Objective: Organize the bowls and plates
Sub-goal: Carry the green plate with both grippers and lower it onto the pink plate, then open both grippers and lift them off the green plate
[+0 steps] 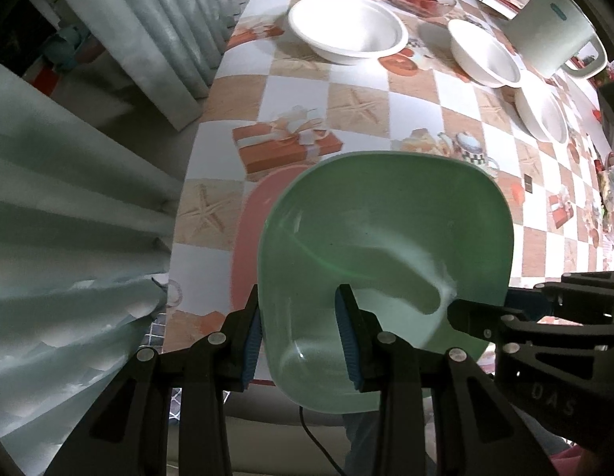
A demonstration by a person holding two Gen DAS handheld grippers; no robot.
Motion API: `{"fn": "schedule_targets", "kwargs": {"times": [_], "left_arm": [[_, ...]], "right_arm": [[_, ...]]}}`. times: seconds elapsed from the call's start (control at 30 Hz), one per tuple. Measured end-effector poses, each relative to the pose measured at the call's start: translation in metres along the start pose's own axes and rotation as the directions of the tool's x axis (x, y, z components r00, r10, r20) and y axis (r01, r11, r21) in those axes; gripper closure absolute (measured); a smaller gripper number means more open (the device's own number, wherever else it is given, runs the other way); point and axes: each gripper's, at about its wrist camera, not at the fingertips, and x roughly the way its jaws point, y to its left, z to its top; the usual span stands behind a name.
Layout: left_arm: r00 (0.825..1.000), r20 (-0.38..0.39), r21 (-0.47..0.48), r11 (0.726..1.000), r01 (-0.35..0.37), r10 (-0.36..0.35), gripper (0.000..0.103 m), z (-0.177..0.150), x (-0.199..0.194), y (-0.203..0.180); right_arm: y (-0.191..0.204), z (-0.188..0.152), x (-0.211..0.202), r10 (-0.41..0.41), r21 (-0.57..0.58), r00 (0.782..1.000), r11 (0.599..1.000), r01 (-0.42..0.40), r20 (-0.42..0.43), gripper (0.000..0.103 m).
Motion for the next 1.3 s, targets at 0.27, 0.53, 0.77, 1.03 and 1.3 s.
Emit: {"fn": "schedule_targets", "kwargs": {"times": [0.27, 0.53, 0.77, 1.03, 1.3], "left_arm": [[1.000, -0.020, 0.016, 1.000, -0.019, 0.019, 0.065, 0.003, 0.009, 0.010], [0.999, -0.025, 0.049, 0.998, -0.031, 0.032, 0.065, 0.014, 0.021, 0.016], [0.998, -0.029, 0.083, 0.996, -0.045, 0.048, 0.065, 0.020, 0.030, 0.017], [0.999, -0.012, 0.085, 0.995, -0.044, 0.045, 0.050, 0.019, 0.031, 0.014], [0.996, -0.004, 0.047, 0.995, -0.093, 0.093, 0.025, 0.020, 0.029, 0.017]], "right_arm": [[0.011, 0.008, 0.018, 0.020, 0.025, 0.999, 1.000, -0.019, -0.031, 0.077], [0.027, 0.024, 0.039, 0.017, 0.050, 0.999, 0.999, -0.015, -0.035, 0.077], [0.038, 0.038, 0.060, 0.001, 0.063, 0.999, 0.998, 0.001, -0.035, 0.077], [0.038, 0.042, 0.066, 0.023, 0.058, 0.999, 0.998, -0.022, -0.025, 0.077], [0.016, 0.045, 0.061, 0.014, 0.104, 1.000, 0.994, -0.013, -0.011, 0.033]]}}
